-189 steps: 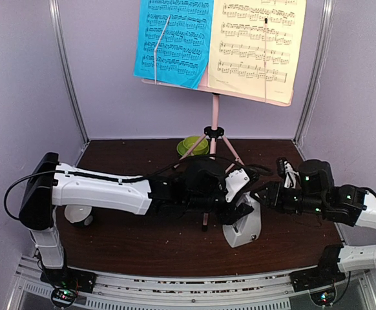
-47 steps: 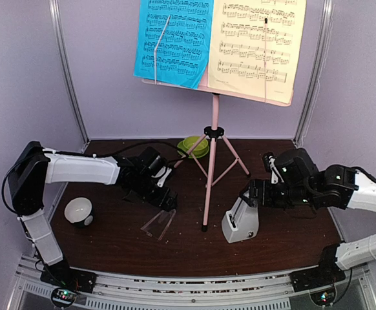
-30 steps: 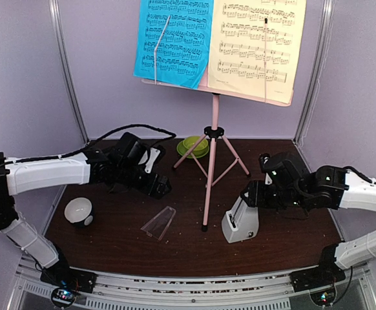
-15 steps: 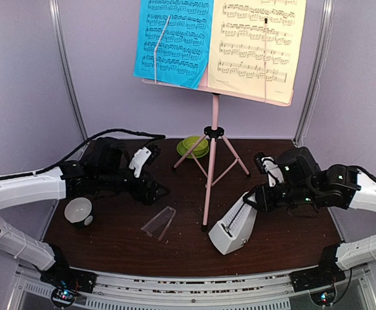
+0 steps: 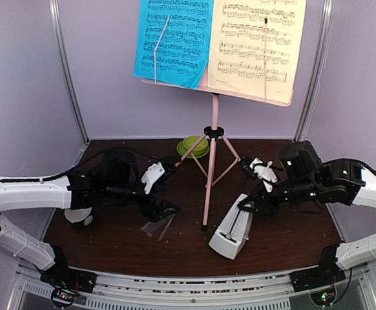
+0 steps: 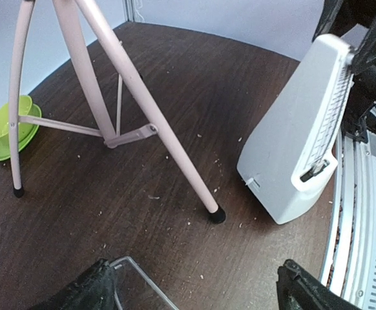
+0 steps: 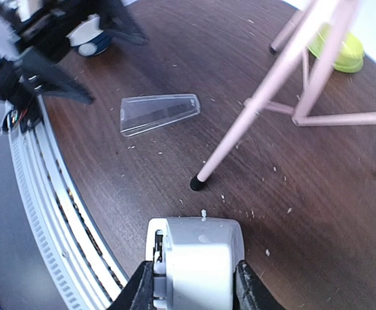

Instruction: Set up the instrument practice props

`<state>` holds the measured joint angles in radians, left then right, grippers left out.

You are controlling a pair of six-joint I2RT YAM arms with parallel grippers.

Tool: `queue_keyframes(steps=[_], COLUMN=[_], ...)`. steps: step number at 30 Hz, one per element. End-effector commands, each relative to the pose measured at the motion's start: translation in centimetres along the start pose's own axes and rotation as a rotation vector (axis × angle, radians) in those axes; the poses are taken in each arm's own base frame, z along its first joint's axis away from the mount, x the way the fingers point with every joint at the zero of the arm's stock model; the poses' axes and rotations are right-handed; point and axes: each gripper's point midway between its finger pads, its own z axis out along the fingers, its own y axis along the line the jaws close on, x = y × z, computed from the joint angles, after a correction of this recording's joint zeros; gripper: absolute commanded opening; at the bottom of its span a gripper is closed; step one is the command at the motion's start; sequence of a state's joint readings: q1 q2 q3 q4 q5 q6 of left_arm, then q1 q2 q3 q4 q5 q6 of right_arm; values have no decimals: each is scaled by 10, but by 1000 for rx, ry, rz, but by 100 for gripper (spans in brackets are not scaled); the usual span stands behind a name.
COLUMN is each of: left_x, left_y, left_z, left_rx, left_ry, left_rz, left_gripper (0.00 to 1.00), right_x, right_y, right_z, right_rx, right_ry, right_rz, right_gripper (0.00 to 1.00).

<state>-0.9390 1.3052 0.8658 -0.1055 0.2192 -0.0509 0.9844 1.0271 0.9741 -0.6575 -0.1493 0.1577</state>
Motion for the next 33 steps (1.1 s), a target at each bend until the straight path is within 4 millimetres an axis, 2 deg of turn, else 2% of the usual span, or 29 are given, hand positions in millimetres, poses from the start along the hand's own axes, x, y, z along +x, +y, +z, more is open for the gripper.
queue_keyframes(steps=[1, 5, 9, 14, 17, 19, 22, 23, 25, 27, 29, 33], left_x=[-4, -2, 3, 9, 9, 8, 6, 6, 6, 4, 2, 2], left_y=[8, 9, 0, -8, -10, -11, -9, -7, 0, 7, 10, 0], left_z=[-1, -2, 0, 10, 16, 18, 20, 20, 18, 14, 11, 12], left_rx=[-54, -64, -33, -6, -4, -6, -23, -36, -76, -118, -138, -125], left_ry=[-57, -64, -69, -49, -37, -36, -43, -45, -53, -69, -83, -83], left_rz=[29, 21, 28, 57, 72, 81, 73, 65, 38, 5, -18, 0], left_gripper=[89, 89, 89, 89, 89, 89, 89, 89, 89, 90, 90, 91], right_x=[-35, -29, -18, -9, -2, -3, -21, -30, -42, -39, -26, -11], right_y=[25, 31, 33, 35, 32, 29, 22, 15, -3, -19, -31, -29], right_z=[-12, -13, -10, -8, -9, -13, -28, -35, -47, -55, -55, -45], right_rx=[-63, -62, -77, -91, -87, -71, -21, 22, 111, 197, 262, 289], right_ry=[-112, -111, -98, -82, -65, -83, -174, -218, -269, -278, -239, -194], right_rz=[-249, -394, -512, -571, -538, -470, -282, -176, 47, 247, 393, 570], right_gripper=[22, 25, 27, 41, 56, 66, 76, 82, 85, 85, 87, 95])
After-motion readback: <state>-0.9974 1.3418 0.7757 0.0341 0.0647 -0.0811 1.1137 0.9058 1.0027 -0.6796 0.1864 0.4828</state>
